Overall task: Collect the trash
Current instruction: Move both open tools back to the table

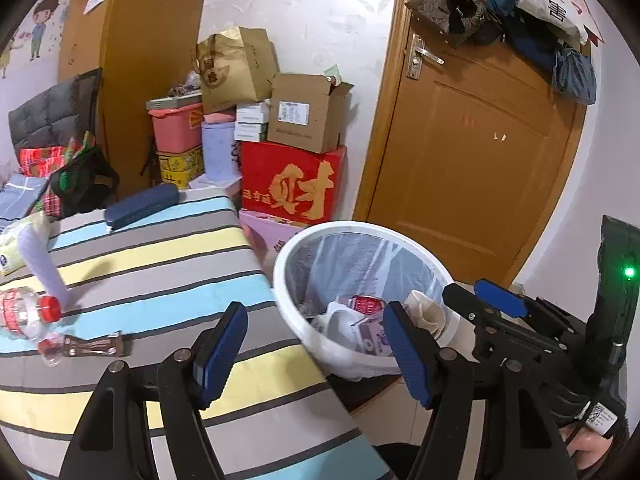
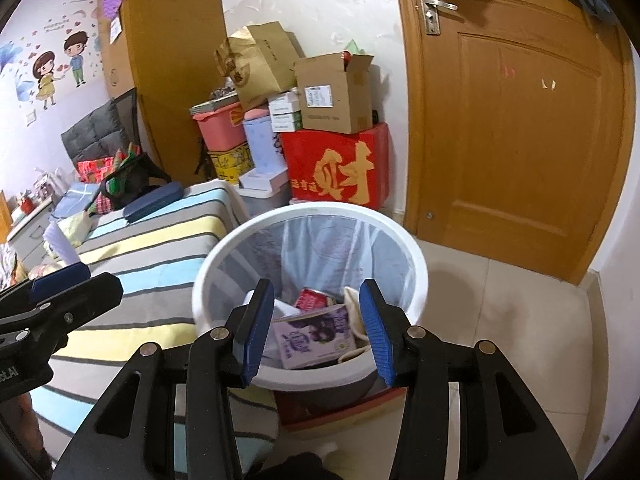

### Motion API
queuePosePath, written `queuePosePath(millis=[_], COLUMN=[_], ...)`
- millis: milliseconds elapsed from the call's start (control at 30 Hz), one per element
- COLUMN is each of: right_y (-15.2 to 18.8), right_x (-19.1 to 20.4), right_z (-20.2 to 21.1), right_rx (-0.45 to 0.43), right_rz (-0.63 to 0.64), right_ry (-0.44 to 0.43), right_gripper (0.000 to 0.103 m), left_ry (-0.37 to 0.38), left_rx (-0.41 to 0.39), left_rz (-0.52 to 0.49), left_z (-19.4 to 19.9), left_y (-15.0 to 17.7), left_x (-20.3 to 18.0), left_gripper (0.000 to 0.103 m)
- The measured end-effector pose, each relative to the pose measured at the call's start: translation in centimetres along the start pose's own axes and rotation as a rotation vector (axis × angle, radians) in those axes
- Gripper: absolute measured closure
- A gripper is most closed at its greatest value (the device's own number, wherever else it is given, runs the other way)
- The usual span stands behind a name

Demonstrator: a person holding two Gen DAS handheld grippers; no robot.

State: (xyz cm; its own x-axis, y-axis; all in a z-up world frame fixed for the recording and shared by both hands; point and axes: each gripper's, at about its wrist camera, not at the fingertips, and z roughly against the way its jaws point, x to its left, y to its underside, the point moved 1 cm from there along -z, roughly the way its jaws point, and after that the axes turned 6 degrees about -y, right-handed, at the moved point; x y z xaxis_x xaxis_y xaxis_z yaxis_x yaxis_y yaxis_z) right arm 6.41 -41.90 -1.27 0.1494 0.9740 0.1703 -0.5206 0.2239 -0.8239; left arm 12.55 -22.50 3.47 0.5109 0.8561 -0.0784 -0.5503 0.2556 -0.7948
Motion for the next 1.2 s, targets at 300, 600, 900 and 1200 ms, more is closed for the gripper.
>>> queuePosePath(millis=[300, 600, 900, 1200], right_y=[0.4, 0.6, 1.1, 1.5], right_x=[2.5, 5.1, 8.7, 12.2], right_z=[0.5, 0.5, 0.3, -1.0], right_rx=[-0.013, -0.019, -0.013, 0.022], right_rz=[0.030, 0.059, 0.101, 0.162], right_ry=[-0.036, -0.083, -0.152, -0.211], right_gripper=[0.057, 0.056, 0.046, 0.046], left_ry=[-0.038, -0.111, -0.204, -0.311], left_rx=[-0.013, -0.049, -0.065, -0.054], left_rz=[0.045, 0.105, 0.178, 0.264], left_z=[2.4, 5.4, 8.0, 9.7], left_y=[1.6, 3.0, 4.3, 6.2], left_x=[2.7, 6.1, 11.4, 17.0], left_gripper=[0.033, 0.033, 0.033, 0.033])
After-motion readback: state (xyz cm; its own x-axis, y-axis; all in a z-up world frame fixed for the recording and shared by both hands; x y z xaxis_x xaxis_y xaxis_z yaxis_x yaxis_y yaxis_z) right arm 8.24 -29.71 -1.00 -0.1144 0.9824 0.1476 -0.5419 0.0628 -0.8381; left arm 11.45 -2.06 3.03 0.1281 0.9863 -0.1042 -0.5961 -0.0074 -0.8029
